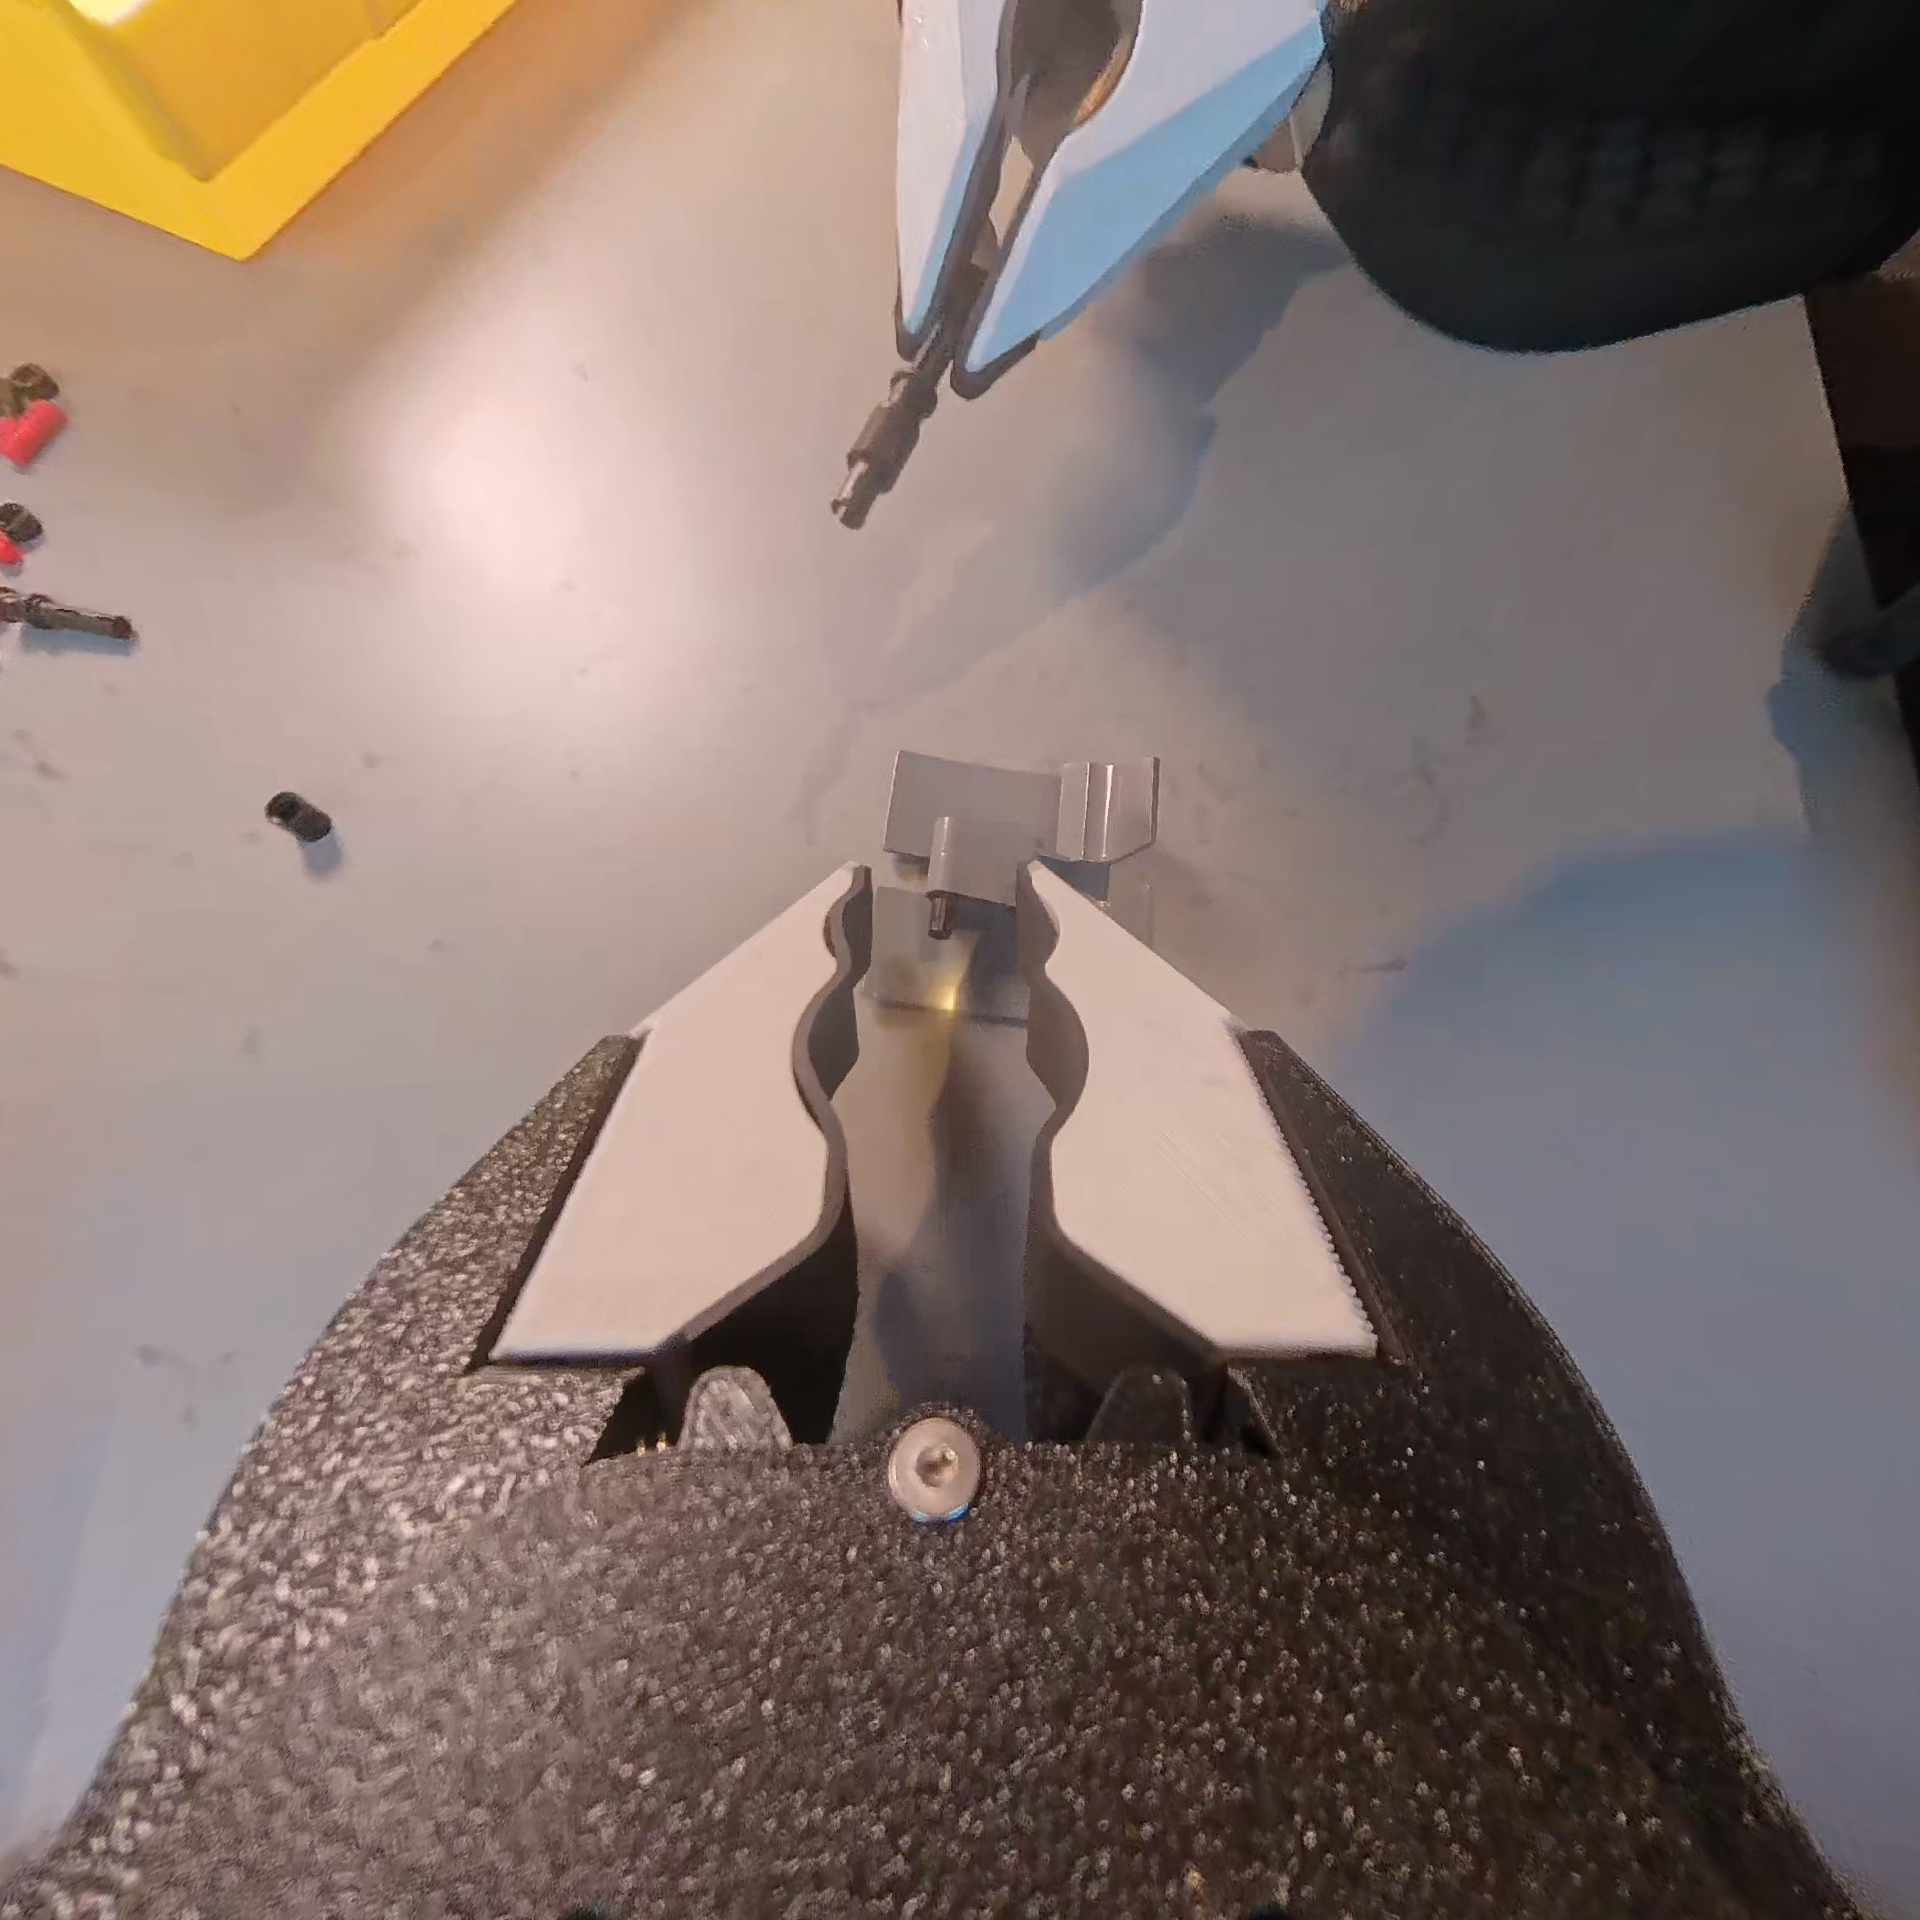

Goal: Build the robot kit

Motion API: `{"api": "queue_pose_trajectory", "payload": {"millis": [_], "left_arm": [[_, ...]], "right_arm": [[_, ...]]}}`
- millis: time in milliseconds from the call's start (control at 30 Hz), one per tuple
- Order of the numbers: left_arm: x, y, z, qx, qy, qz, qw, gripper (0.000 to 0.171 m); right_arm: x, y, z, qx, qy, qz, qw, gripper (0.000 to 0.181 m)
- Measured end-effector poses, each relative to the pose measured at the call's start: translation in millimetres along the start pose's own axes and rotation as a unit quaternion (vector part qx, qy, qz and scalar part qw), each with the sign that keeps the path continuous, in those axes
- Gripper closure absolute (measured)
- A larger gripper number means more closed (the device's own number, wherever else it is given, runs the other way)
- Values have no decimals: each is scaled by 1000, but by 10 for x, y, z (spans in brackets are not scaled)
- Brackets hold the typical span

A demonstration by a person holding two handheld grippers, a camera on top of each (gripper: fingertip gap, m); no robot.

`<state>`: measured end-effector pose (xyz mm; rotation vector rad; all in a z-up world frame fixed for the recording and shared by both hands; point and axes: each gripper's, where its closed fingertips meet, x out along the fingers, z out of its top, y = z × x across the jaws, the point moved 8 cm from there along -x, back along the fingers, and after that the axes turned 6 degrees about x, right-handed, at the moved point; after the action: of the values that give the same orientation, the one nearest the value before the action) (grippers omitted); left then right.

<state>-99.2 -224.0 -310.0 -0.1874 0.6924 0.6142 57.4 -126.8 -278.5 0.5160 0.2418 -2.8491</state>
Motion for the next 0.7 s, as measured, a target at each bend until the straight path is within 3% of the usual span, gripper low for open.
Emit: {"api": "queue_pose_trajectory", "payload": {"millis": [133,467,700], "left_arm": [[83,0,35,19,6,-24,1000,156],[169,-73,109,59,-12,-82,995,159],[-43,12,134,43,-39,-49,997,153]], "right_arm": [[-14,-28,-16,0,5,-8,1000,177],[29,15,-65,0,20,13,1000,177],[60,90,-80,-6,25,36,999,177]]}}
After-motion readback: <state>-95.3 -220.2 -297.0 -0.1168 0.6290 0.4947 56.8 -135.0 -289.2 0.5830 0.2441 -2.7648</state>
